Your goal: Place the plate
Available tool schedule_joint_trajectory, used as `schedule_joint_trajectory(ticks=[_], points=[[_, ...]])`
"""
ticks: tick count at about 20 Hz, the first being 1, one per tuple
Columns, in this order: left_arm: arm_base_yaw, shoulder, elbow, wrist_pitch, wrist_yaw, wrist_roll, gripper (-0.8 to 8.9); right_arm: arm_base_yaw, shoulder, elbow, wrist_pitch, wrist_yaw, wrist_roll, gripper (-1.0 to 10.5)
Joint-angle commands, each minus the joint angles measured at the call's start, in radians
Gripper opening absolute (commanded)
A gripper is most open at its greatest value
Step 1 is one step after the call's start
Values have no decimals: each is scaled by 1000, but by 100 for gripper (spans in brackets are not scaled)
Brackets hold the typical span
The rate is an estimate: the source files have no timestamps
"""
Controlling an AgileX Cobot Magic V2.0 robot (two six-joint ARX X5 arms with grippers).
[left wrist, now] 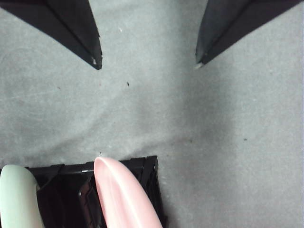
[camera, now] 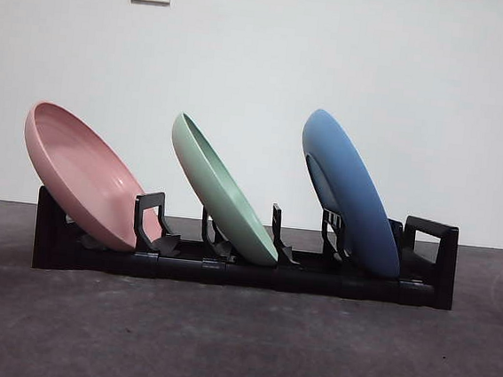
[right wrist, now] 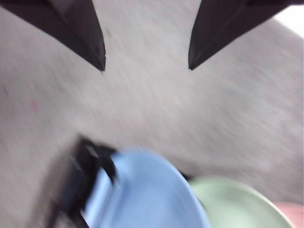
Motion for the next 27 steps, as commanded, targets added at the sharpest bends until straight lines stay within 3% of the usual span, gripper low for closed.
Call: schedule_joint_trajectory(ticks=[1, 7, 11, 17, 22, 27], points=[[-2, 5, 21, 27, 2, 3, 312, 47, 108, 132, 9, 5, 64, 275], [-2, 5, 21, 43, 2, 2, 312, 131, 430, 470, -12, 7, 89, 240], [-2, 5, 21, 43, 2, 2, 312, 179, 592, 599, -13, 74, 88, 240], [-2, 5, 21, 49, 2, 3, 312, 217, 731, 649, 23, 148, 88, 221], [-2, 5, 21, 57, 2, 3, 312, 217, 794, 649, 50, 154, 82, 217], [-2, 5, 21, 75, 2, 3, 312, 219, 801, 649, 71, 153, 81, 70]])
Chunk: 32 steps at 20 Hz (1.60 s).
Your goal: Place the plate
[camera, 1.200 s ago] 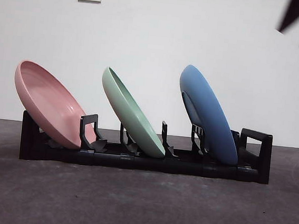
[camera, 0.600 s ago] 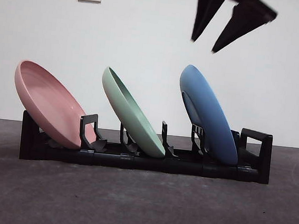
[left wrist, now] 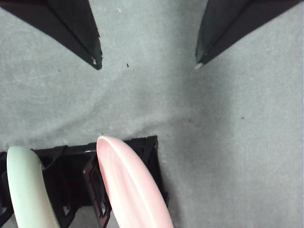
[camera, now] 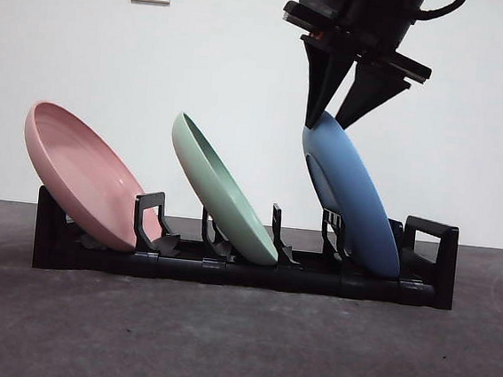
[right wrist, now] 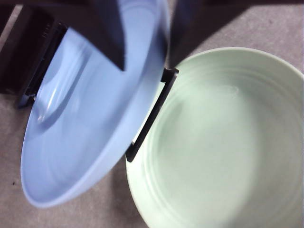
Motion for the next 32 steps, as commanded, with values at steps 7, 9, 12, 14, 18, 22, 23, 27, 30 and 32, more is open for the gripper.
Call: schedule_joint_trajectory(ticks=[7, 9, 12, 14, 18, 22, 23, 27, 30, 32], points=[[-2, 5, 21, 10, 2, 3, 312, 8, 14, 24, 7, -25, 14, 17], [-2, 5, 21, 10, 2, 3, 313, 8, 13, 36, -7, -76, 33, 17], [-2, 5, 21, 10, 2, 3, 312, 7, 13, 98, -67, -130, 34, 17], [-2, 5, 21, 9, 2, 3, 312, 13, 13, 160, -120, -136, 33, 17], [-2, 5, 21, 6, 2, 3, 312, 33, 13, 290, -216, -135, 15, 17], [-2, 5, 21, 7, 2, 3, 312, 65, 4, 377, -340, -126, -84, 17], [-2, 5, 21, 7, 2, 3, 312, 76, -6, 372, -347, -112, -90, 17], [-2, 5, 21, 4, 2, 3, 312, 153, -125, 291, -274, -48, -90, 17], [-2, 5, 21, 4, 2, 3, 312, 211, -272, 131, -177, -24, -90, 17], [-2, 5, 21, 4, 2, 3, 312, 261, -377, 3, -88, 14, -90, 17]])
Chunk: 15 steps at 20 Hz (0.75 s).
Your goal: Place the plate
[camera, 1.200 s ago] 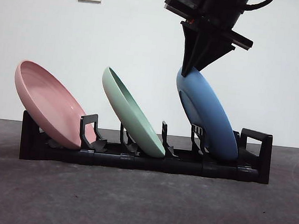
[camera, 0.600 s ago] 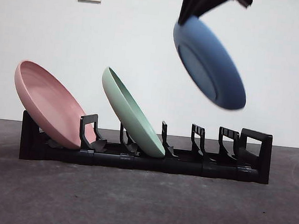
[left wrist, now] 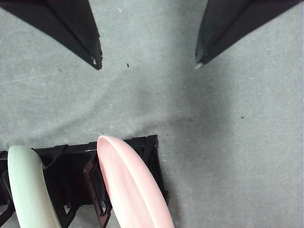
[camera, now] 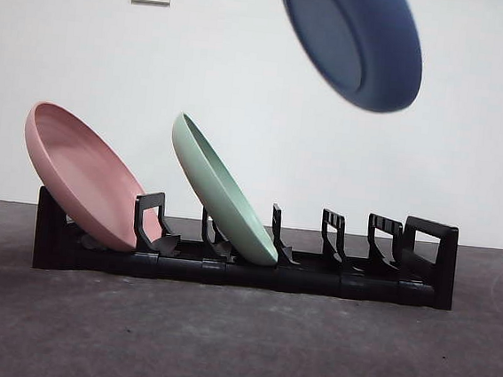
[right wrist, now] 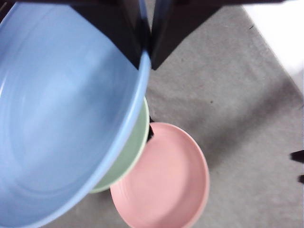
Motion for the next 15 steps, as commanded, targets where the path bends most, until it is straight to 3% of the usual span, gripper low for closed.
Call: schedule_joint_trajectory(ticks=[1, 6, 10, 15], points=[[-2, 5, 21, 5, 2, 3, 312, 56, -81, -106, 91, 55, -10, 17], [-2, 5, 21, 6, 2, 3, 312, 267, -255, -360, 148, 306, 2, 17], [-2, 5, 21, 5, 2, 3, 312, 470, -290, -557, 177, 472, 89, 17], [-2, 5, 21, 6, 2, 3, 312, 675, -214, -749, 289, 517, 143, 17]])
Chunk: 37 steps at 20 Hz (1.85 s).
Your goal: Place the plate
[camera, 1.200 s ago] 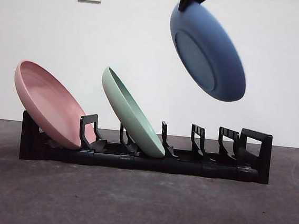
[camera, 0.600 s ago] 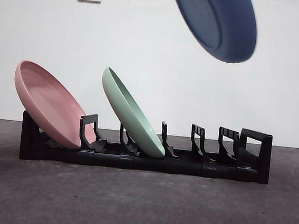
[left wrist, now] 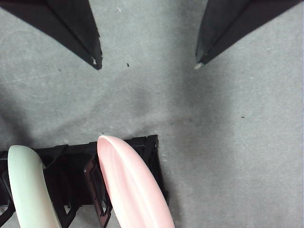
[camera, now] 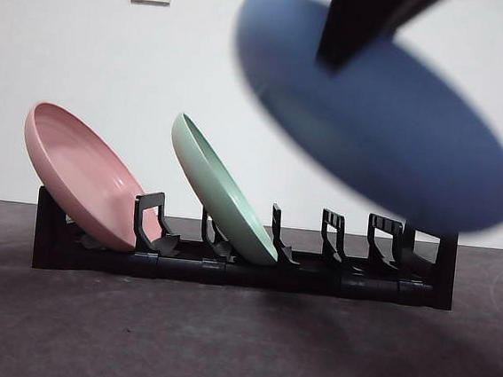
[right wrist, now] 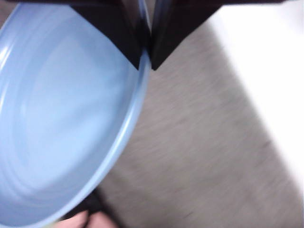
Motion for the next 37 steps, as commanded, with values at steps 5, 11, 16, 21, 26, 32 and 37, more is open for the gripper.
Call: schedule_joint_trajectory(ticks=[5, 11, 16, 21, 26, 32, 37], points=[[-2, 6, 21, 6, 2, 3, 312, 85, 236, -21, 98, 10, -74, 17], [-2, 6, 21, 6, 2, 3, 312, 15, 381, -21, 204, 10, -233, 17], [-2, 6, 21, 6, 2, 3, 312, -44, 449, -21, 262, 4, -299, 17], [-2, 6, 21, 6, 2, 3, 312, -55, 457, -21, 262, -55, -299, 17], [-2, 6, 21, 5, 2, 3, 313, -53, 457, -21, 261, -159, -294, 58], [-2, 6, 21, 6, 2, 3, 313, -51, 455, -3, 238, -188, -197, 226], [-2, 6, 21, 8, 2, 3, 313, -48, 338, 53, 234, -216, -186, 225]])
